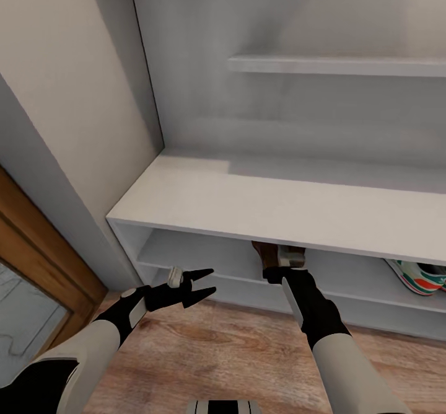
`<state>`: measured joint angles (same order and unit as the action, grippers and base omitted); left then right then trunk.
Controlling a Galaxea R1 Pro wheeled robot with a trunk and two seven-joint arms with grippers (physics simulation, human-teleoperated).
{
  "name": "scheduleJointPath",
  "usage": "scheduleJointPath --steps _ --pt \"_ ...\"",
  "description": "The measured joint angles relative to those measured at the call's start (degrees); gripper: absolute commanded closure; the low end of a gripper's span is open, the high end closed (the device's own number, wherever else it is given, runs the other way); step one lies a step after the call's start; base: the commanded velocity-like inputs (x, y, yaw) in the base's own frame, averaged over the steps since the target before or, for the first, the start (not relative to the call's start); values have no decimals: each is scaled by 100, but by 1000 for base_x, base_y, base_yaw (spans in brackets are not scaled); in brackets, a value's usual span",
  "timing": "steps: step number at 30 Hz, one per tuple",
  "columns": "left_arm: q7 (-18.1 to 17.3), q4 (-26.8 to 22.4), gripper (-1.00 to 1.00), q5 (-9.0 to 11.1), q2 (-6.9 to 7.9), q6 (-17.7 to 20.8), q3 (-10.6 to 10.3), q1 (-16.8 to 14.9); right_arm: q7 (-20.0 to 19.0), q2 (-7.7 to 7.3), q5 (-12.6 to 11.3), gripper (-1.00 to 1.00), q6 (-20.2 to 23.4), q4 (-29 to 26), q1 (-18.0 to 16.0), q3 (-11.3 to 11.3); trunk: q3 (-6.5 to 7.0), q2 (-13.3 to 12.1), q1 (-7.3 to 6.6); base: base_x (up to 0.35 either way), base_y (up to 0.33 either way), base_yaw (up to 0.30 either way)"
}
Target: Pick up the two gym shoes and the two sandals from the corridor floor and place them onto the hallstand (shoe rack) in the corridor, making sure they are on the rack and not on the floor. Arrange them so the two gym shoes are next to each other and the two sandals are next to each other.
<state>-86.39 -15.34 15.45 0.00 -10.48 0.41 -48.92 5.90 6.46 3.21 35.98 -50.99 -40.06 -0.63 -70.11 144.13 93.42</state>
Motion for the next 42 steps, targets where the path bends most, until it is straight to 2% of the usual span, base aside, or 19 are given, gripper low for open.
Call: scheduleJointPath --steps 20,41,42 --pt "-5 0 -100 0 0 1 0 0 0 0 -7 100 0 37 0 0 0 0 0 67 0 0" --pt "-9 0 -100 0 0 -1 0 0 0 -3 -6 100 0 44 0 0 0 0 1 3 0 0" --pt "-9 0 -100 0 0 2 0 0 -1 -1 -8 -100 0 44 0 0 0 0 1 0 0 0"
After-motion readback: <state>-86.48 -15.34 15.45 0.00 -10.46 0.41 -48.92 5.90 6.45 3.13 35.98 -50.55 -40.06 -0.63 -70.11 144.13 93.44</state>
